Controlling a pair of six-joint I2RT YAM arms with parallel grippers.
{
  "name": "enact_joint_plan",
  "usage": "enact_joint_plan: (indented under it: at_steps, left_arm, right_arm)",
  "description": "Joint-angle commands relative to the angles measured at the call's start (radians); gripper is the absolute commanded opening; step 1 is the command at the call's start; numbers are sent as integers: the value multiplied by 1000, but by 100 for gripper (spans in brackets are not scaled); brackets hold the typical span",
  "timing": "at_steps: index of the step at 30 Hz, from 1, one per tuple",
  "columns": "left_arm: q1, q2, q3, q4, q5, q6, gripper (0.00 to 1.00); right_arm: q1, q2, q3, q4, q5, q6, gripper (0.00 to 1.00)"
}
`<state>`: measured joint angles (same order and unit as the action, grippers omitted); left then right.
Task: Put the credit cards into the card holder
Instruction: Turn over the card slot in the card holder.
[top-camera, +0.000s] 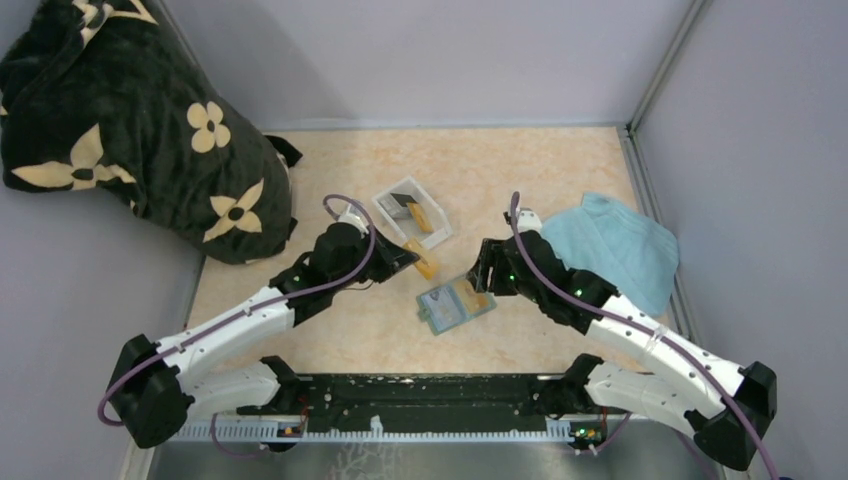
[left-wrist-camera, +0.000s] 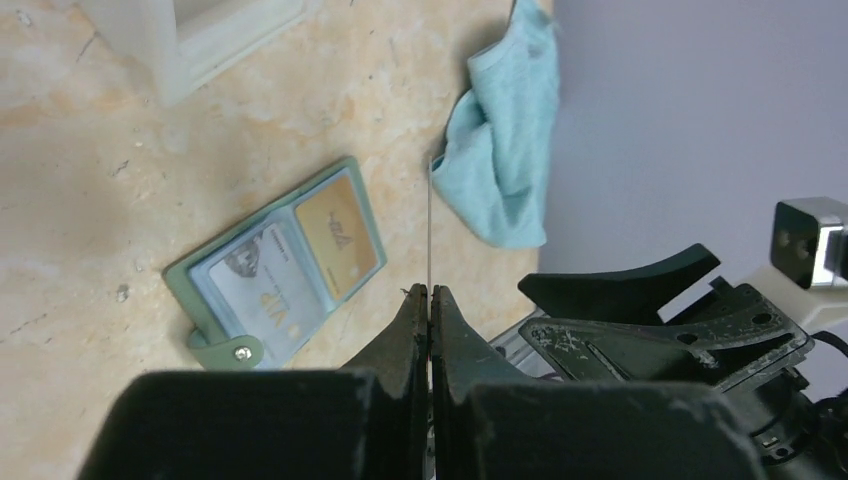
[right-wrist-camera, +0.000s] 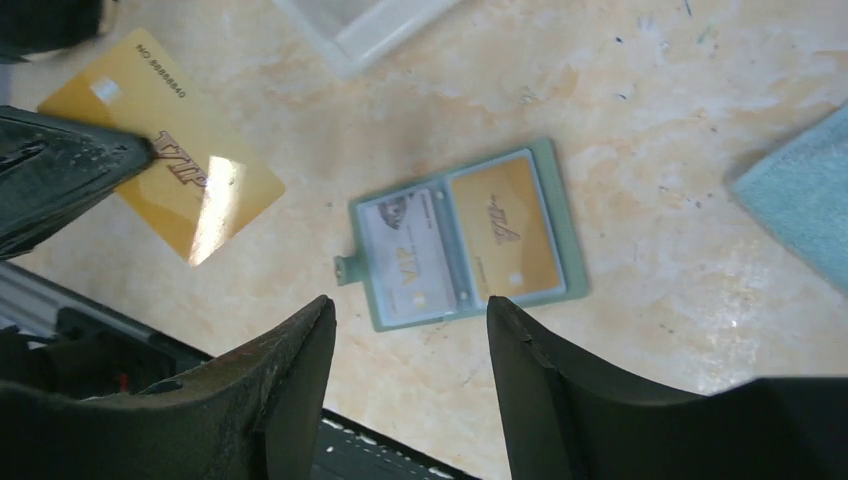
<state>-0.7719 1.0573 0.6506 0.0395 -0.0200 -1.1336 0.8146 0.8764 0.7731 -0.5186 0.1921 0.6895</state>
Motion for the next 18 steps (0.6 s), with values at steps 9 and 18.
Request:
enact_joint_plan:
  at_steps: [9,18]
  left_arm:
    - [-112,232,215,-341,83,69,0]
    - [-180,454,383,-438,130,91,0]
  right_arm:
    - [-65,137,19,-31,40,-67,49]
    - [-121,198,-22,29,-38,-105,47]
